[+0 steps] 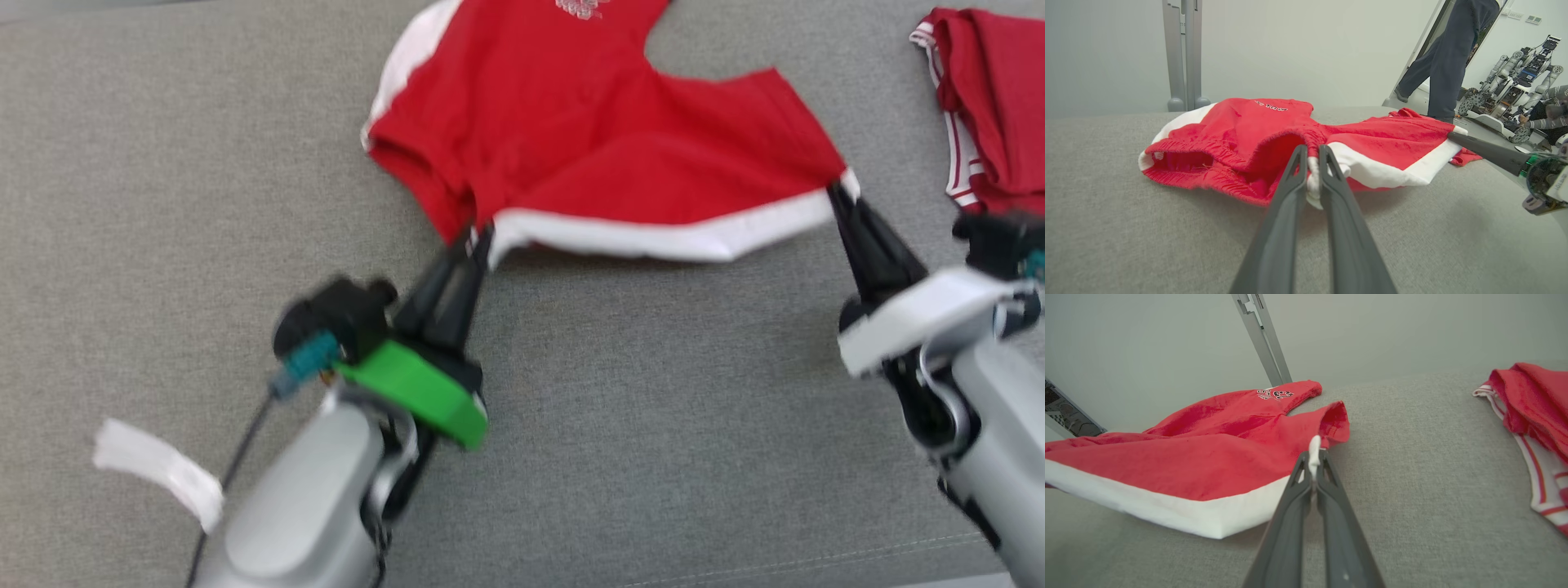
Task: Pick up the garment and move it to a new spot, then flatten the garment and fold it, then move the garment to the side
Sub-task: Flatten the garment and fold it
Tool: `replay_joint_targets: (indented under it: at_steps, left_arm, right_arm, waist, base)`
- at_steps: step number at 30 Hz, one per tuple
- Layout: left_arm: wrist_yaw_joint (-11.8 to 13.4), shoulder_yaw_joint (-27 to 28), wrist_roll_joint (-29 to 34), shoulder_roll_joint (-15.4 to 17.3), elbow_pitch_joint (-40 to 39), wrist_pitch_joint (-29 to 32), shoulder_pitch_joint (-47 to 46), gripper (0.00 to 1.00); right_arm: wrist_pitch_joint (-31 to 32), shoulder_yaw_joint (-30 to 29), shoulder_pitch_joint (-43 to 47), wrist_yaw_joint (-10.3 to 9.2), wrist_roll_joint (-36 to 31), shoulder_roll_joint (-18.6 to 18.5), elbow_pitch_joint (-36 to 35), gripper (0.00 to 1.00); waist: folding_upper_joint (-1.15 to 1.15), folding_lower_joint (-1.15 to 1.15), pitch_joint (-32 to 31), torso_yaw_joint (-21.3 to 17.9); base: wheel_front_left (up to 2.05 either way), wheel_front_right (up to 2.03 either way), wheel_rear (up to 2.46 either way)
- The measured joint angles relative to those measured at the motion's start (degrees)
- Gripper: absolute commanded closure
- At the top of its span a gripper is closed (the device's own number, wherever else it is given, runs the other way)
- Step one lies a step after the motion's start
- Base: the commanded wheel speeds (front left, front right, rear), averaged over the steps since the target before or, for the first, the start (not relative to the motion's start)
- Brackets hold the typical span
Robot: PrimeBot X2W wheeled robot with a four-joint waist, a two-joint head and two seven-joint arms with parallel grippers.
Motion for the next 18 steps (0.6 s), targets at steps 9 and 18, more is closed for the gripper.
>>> replay_joint_targets:
  at_steps: [9,18]
  left_arm:
    - [0.5,-3.0,3.5,0.3,-3.0,0.0,14.4,1.00]
    - [0.4,-3.9,5.0,1.4,-4.1,0.0,19.9,1.00]
  right_arm:
    - [0.0,-7.8,18.2,0.00,-1.2,1.0,-5.6,1.00]
    - [1.9,-16.3,32.2,0.00,-1.7,4.2,-12.7,1.00]
  waist:
    - [0.00,0.00,-4.5,0.3]
    - [0.00,0.00,-7.1,1.8]
  base:
    - [0.00,0.00,0.00]
    - [0.00,0.00,0.00]
